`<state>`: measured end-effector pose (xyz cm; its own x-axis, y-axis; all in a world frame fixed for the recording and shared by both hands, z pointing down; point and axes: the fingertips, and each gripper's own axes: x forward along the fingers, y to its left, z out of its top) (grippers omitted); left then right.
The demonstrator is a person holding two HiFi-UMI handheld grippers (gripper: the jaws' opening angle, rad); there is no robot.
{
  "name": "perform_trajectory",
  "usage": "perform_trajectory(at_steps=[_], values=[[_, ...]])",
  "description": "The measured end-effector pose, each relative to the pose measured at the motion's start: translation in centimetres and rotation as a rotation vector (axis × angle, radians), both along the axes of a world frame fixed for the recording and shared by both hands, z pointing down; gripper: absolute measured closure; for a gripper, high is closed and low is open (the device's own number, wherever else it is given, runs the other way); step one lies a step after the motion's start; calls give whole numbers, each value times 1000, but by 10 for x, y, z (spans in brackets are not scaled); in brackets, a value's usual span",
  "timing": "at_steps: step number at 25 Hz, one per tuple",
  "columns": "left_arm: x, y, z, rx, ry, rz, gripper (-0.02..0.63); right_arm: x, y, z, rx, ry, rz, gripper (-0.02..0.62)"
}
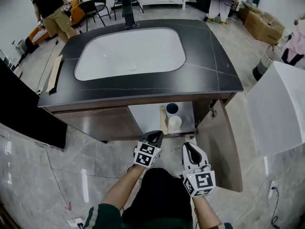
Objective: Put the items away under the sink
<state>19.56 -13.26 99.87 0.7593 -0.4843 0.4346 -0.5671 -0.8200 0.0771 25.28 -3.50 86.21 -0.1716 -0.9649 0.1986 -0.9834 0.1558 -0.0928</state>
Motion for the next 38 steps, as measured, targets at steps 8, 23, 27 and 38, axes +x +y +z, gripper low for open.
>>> perform_trajectory(at_steps=[8, 23, 27, 38], values=[[-21, 39, -186, -59, 10, -13, 597, -20, 25, -175, -74, 2, -9, 552], [-49, 133, -512, -18, 33, 0, 597, -44, 110, -478, -39, 0, -9, 552], [-69, 152, -544, 11, 19, 5, 597, -55, 131, -507, -22, -4, -19, 552], [-141, 133, -579, 57, 29, -57, 597, -123, 109, -533, 2, 14, -98, 552]])
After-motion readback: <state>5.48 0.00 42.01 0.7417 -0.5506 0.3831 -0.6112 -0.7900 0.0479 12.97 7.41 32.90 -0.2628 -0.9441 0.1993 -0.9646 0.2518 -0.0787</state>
